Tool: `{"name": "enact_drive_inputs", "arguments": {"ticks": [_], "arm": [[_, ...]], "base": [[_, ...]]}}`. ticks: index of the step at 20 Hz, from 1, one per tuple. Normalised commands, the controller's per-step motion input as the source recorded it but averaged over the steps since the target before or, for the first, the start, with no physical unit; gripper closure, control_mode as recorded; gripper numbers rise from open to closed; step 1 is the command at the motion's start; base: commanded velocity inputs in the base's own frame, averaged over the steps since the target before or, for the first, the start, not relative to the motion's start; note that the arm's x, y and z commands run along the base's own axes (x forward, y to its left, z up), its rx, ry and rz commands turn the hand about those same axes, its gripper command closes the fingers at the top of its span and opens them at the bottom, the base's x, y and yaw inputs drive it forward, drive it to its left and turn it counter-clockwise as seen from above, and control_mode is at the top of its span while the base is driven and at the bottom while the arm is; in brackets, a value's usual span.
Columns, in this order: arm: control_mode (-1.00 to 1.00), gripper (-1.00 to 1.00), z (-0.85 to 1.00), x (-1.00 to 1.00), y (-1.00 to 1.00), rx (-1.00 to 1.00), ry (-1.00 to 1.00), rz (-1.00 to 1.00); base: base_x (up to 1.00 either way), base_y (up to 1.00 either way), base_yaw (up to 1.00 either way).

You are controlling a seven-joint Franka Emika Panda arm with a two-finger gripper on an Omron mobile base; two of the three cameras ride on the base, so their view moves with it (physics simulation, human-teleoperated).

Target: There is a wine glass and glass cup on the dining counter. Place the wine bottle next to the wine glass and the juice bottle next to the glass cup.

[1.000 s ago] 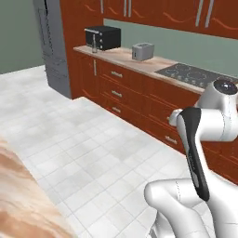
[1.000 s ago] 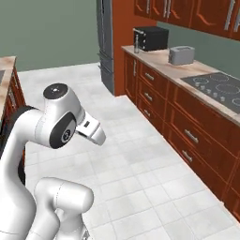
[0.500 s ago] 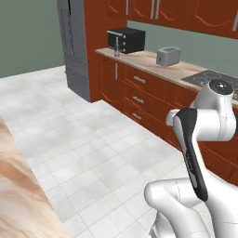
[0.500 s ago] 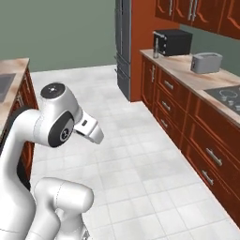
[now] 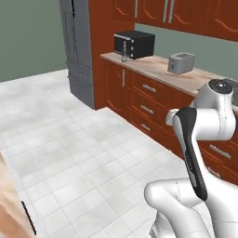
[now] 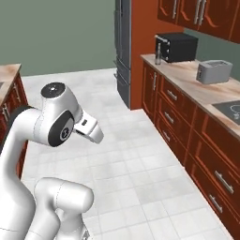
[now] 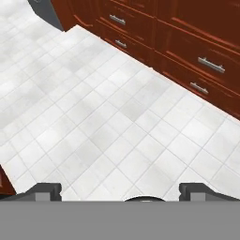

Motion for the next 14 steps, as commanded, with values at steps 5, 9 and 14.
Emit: {"name": "enact_drive_inputs", "arguments": {"ticks": [5, 9, 14], "arm": [[1.0, -1.0, 0.0, 0.0, 0.0, 0.0, 0.0, 0.0], [1.0, -1.0, 0.0, 0.0, 0.0, 0.0, 0.0, 0.0], [1.0, -1.0, 0.0, 0.0, 0.0, 0.0, 0.0, 0.0]], "base": [[0.92, -0.09, 0.03], [0.93, -0.09, 0.03], [0.94, -0.04, 0.02]]}}
